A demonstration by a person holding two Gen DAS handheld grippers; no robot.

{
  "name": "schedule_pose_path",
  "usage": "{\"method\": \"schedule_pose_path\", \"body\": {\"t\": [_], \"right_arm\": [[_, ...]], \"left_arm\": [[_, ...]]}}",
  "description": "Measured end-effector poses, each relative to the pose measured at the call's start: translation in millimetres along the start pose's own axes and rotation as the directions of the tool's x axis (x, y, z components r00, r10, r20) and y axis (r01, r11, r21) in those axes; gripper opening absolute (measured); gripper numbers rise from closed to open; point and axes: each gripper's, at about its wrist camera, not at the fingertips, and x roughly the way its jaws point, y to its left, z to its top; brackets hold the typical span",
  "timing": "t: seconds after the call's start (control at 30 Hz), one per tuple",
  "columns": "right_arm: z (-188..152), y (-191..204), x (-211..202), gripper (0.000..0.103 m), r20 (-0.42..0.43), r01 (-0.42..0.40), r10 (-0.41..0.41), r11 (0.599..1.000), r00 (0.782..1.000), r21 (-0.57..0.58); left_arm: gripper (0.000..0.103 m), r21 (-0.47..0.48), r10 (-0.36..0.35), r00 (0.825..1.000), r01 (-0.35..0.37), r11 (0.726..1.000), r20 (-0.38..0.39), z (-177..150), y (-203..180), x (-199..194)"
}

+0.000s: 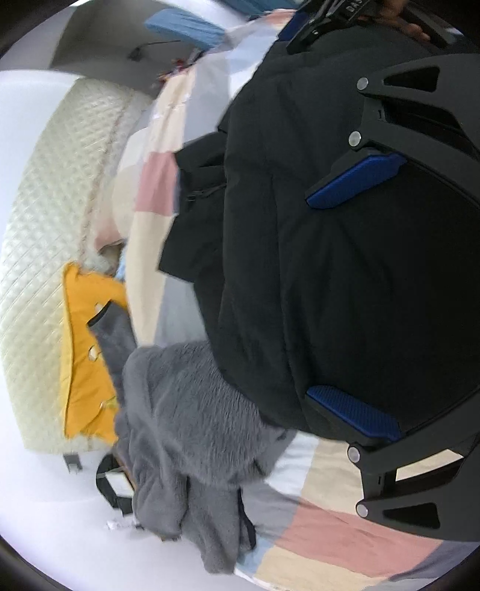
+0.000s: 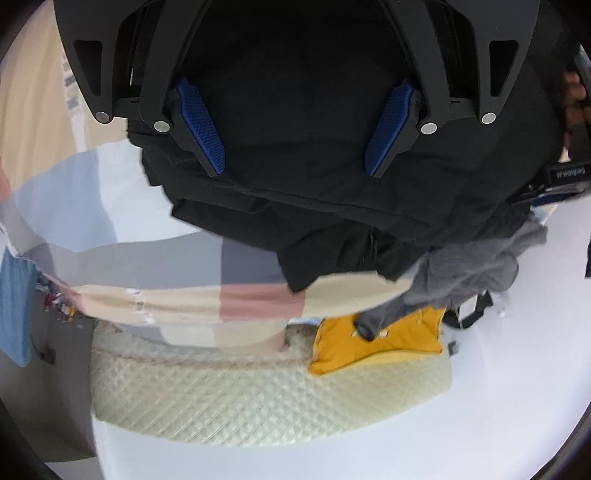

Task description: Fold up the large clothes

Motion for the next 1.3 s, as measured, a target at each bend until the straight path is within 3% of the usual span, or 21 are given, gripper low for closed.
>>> {"method": "schedule_pose_path", "body": {"t": [0.2,0.33,0.53,0.7,0.8,0.9,1.03,1.1,1.17,1.3], "right_arm": [[-6.0,0.0,30.4,0.079,-0.051,-0.029,0.03,1.0,0.998,0.011],[-11.9,8.6,36.7,0.079,-0.016,0.031,-0.032,0.998,0.999,-0.056],[-7.0,9.2,29.5,0.08,-0.093,0.023,-0.03,0.997,0.995,-0.071],[1.2,7.9,-30.1,0.08,-0.057,-0.025,0.024,1.0,0.998,-0.014],[7.7,17.1,-73.3,0.08,-0.016,-0.014,0.013,0.999,1.0,-0.041],[13.4,28.1,-123.3,0.08,0.026,-0.02,0.021,0.999,0.999,-0.039],[14.9,42.3,-189.7,0.082,0.075,-0.015,0.017,0.999,0.997,-0.029],[15.2,51.1,-227.3,0.082,0.096,-0.028,0.033,0.998,0.995,-0.05],[15.4,57.3,-260.8,0.082,0.121,-0.044,0.052,0.997,0.991,-0.066],[12.5,63.3,-323.8,0.082,0.113,-0.065,0.077,0.992,0.991,-0.11]], "left_arm": [[0.097,-0.01,0.022,1.0,-0.022,1.0,0.01,-1.2,-1.1,21.5],[0.1,-0.01,0.018,0.999,-0.018,1.0,-0.032,1.6,-4.6,38.1],[0.1,-0.015,0.043,0.996,-0.044,0.999,-0.08,10.2,-0.3,20.8],[0.1,-0.01,0.039,0.999,-0.04,0.999,-0.031,14.1,5.6,-35.6],[0.1,-0.016,0.037,0.999,-0.037,0.999,0.012,22.6,11.1,-87.3],[0.101,-0.064,-0.014,0.999,0.017,0.998,0.048,30.1,21.1,-144.5],[0.1,-0.05,-0.016,1.0,0.017,0.999,0.009,40.8,25.6,-208.8],[0.1,-0.035,-0.045,0.998,0.046,0.998,0.051,47.4,30.9,-256.0],[0.101,-0.027,-0.027,0.997,0.03,0.999,0.077,51.3,35.9,-292.3],[0.101,-0.029,-0.011,0.997,0.013,0.999,0.075,46.3,48.8,-351.3]]}}
